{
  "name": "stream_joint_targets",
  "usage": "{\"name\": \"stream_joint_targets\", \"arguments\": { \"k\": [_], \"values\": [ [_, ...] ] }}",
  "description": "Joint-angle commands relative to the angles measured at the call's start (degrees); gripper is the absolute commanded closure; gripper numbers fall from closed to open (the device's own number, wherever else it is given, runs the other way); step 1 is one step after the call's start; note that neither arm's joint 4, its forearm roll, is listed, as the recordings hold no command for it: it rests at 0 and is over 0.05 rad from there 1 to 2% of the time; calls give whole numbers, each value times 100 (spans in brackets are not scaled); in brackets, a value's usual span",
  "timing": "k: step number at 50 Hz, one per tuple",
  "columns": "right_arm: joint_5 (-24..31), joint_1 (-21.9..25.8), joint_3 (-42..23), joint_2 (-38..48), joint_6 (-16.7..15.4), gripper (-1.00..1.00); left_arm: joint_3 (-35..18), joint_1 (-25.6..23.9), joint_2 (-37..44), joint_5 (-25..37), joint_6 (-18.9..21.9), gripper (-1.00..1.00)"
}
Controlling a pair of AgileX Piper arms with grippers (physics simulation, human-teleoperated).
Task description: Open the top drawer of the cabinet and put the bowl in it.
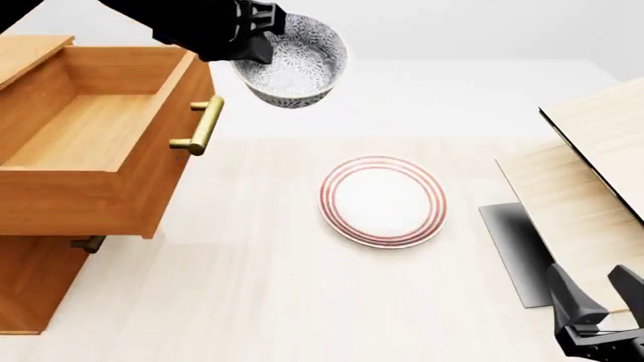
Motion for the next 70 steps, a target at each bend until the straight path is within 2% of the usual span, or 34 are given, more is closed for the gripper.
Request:
{"name": "stream_joint_targets", "arguments": {
  "k": [1, 15, 33, 70],
  "values": [
    [22, 1, 1, -21, 1, -100, -521, 352, -41, 376, 82, 100],
    [-1, 2, -1, 14, 4, -100, -638, 641, -103, 506, 60, 100],
    [-13, 4, -3, 43, 9, -100, -423, 1097, -371, 458, -156, 100],
    [25, 13, -10, 35, 21, -100, 994, 2187, -1720, 244, -604, 100]
  ]
}}
